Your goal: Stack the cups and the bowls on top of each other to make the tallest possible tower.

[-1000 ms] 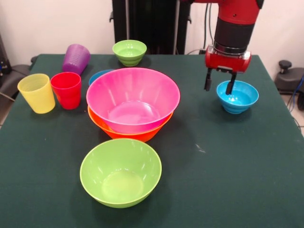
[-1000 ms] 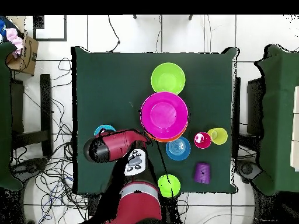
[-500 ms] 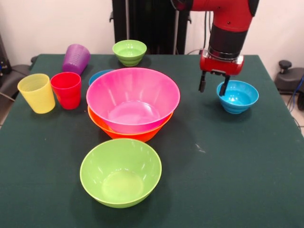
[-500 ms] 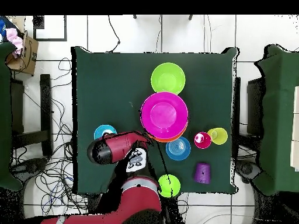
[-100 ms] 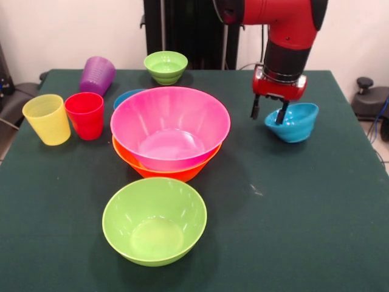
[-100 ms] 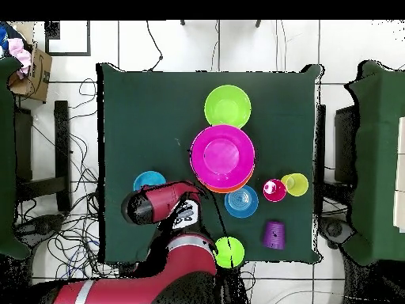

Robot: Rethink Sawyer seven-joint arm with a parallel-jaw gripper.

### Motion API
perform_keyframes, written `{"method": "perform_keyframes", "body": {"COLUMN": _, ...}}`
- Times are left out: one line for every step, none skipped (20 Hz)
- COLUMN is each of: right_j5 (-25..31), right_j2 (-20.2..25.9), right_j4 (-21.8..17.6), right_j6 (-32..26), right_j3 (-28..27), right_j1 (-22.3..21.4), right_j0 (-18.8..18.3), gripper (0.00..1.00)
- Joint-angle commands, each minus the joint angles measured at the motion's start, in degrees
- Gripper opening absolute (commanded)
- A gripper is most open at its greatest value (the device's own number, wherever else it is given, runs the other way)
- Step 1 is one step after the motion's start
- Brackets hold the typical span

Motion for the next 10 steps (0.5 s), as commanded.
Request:
{"method": "perform_keyframes", "body": {"right_j5": -5.03, "right_j2": 3.6, "right_j4": -2.41, "right_j6": 1.39, "right_j3": -5.45, "right_j1": 6.23, "right_j0": 0.19, "gripper": 1.0}}
{"method": "perform_keyframes", "body": {"right_j5": -5.41, "right_j2": 4.17, "right_j4": -2.36, "right_j6": 1.24, "right_j3": -5.47, "right_j1": 6.43, "right_j0": -0.11, "gripper": 1.0}}
{"method": "perform_keyframes", "body": {"right_j5": -5.32, "right_j2": 4.38, "right_j4": -2.23, "right_j6": 1.15, "right_j3": -5.6, "right_j1": 6.47, "right_j0": -0.21, "gripper": 1.0}}
{"method": "perform_keyframes", "body": {"right_j5": -5.23, "right_j2": 4.8, "right_j4": -2.1, "right_j6": 1.0, "right_j3": -5.62, "right_j1": 6.37, "right_j0": -0.36, "gripper": 1.0}}
{"method": "perform_keyframes", "body": {"right_j5": -5.35, "right_j2": 4.93, "right_j4": -2.08, "right_j6": 1.0, "right_j3": -5.41, "right_j1": 6.2, "right_j0": -0.35, "gripper": 1.0}}
{"method": "perform_keyframes", "body": {"right_j5": -5.77, "right_j2": 5.23, "right_j4": -2.1, "right_j6": 0.98, "right_j3": -5.47, "right_j1": 6.12, "right_j0": -0.42, "gripper": 1.0}}
{"method": "perform_keyframes", "body": {"right_j5": -6.33, "right_j2": 5.82, "right_j4": -2.04, "right_j6": 1.05, "right_j3": -5.24, "right_j1": 6.0, "right_j0": -0.74, "gripper": 1.0}}
{"method": "perform_keyframes", "body": {"right_j5": -6.89, "right_j2": 6.41, "right_j4": -1.98, "right_j6": 1.12, "right_j3": -5.02, "right_j1": 5.88, "right_j0": -1.07, "gripper": 1.0}}
{"method": "perform_keyframes", "body": {"right_j5": -7.11, "right_j2": 6.9, "right_j4": -1.88, "right_j6": 1.18, "right_j3": -4.68, "right_j1": 5.63, "right_j0": -1.33, "gripper": 1.0}}
{"method": "perform_keyframes", "body": {"right_j5": -8.11, "right_j2": 7.29, "right_j4": -1.72, "right_j6": 1.63, "right_j3": -4.47, "right_j1": 5.12, "right_j0": -1.48, "gripper": 1.0}}
